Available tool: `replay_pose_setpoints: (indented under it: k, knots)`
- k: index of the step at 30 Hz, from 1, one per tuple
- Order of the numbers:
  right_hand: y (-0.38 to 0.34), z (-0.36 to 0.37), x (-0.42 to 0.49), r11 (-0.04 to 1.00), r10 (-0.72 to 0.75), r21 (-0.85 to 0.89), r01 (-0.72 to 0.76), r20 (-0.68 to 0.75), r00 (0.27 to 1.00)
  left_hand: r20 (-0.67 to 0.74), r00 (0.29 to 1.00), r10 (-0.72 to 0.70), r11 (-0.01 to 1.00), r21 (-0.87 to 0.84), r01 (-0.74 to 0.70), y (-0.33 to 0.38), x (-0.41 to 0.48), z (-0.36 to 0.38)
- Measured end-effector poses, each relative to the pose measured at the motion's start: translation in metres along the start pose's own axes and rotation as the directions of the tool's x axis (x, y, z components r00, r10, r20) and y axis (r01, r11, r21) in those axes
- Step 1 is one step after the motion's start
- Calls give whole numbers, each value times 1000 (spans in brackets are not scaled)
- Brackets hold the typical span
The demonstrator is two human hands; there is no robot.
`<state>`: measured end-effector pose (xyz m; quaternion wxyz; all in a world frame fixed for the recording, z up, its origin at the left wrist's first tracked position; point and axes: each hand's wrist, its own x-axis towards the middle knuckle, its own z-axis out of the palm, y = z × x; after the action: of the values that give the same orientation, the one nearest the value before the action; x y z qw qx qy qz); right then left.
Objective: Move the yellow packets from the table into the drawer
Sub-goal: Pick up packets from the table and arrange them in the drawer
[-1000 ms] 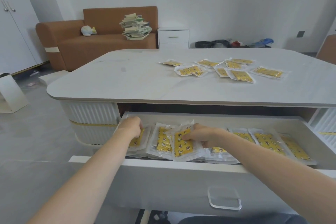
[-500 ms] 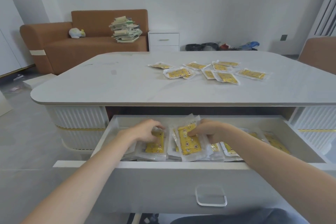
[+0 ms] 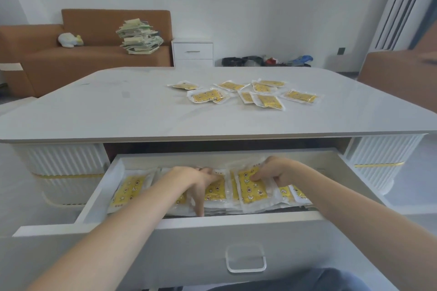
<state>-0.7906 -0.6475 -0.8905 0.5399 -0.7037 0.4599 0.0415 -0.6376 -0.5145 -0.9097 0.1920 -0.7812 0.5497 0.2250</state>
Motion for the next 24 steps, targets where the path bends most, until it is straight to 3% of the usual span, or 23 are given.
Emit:
replay_pose_setpoints:
  k: [5, 12, 18, 24]
  knots:
    - [6, 5, 15, 984, -61, -175, 38, -125, 990, -10, 1000, -6, 1000, -14, 6, 5, 4, 2]
    - [11, 0, 11, 847, -196, -530, 42, -238, 951, -44, 999, 12, 999, -40, -14, 31, 6, -9]
    - [8, -22, 5, 940, -135, -335, 63, -195, 972, -69, 998, -6, 1000, -4, 6, 51, 10, -16]
    - [26, -63, 8, 936, -61, -349, -53, -310, 949, -50, 999, 21, 1000, -3, -21, 66, 22, -23]
